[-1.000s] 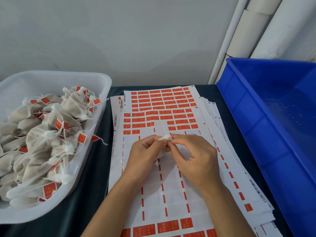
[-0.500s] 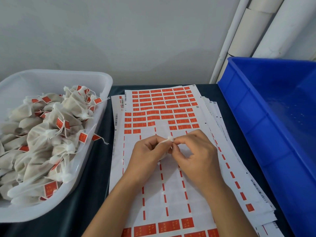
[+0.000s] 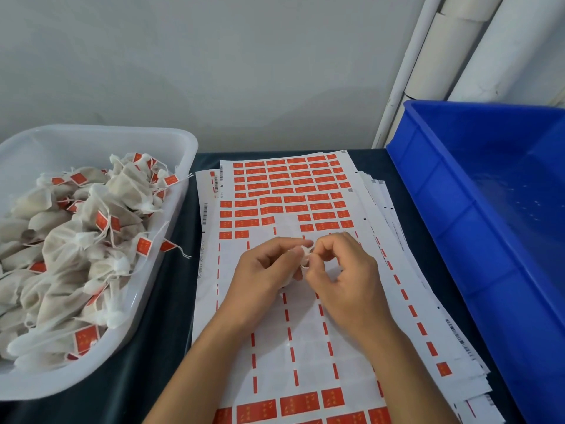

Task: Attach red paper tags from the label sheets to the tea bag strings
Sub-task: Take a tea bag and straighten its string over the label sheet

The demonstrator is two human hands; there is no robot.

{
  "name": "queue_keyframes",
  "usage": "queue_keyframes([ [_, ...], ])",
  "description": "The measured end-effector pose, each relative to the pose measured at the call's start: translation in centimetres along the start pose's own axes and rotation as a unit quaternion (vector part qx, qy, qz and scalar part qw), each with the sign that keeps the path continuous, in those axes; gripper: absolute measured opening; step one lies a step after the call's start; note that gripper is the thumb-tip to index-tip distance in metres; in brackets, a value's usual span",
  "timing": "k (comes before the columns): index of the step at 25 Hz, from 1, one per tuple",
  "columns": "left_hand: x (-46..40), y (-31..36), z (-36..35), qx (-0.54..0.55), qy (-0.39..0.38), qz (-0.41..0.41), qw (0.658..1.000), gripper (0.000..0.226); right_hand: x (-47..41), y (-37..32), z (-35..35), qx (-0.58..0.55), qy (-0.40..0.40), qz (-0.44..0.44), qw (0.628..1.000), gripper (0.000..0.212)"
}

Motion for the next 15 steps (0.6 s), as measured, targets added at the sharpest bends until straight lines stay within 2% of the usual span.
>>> queue_keyframes([
  [3,0.0,-0.1,0.0,-0.011,0.011,0.025,1.0,0.024,0.1,0.5,0.8,0.024,0.046,-0.007,0.999,0.008],
  [8,0.0,0.0,-0.3,-0.021,-0.003,0.04,0.999,0.028,0.3,0.8,2.1,0.166,0.134,0.014,0.977,0.013],
  [11,0.0,0.2,-0.5,-0.01,-0.016,0.031,0.999,0.027,0.2,0.7,2.3,0.199,0.147,0.01,0.969,0.015],
  [13,0.1,0.4,-0.5,-0.01,-0.022,0.027,0.999,0.023,0.1,0.7,1.9,0.151,0.127,-0.028,0.98,0.013],
  [15,0.1,0.3,-0.4,-0.024,-0.024,0.025,0.999,0.02,-0.1,1.0,1.4,0.016,0.084,-0.095,0.992,0.007],
])
Point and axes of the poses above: each hand's wrist, its own x-axis away from the middle knuckle, its own z-axis out of the back of the hand, y = z × x, the point moved 5 cm from there along -x, towards the middle knuckle, and after that the axes turned 12 degrees about -y, right-handed, at the moved point
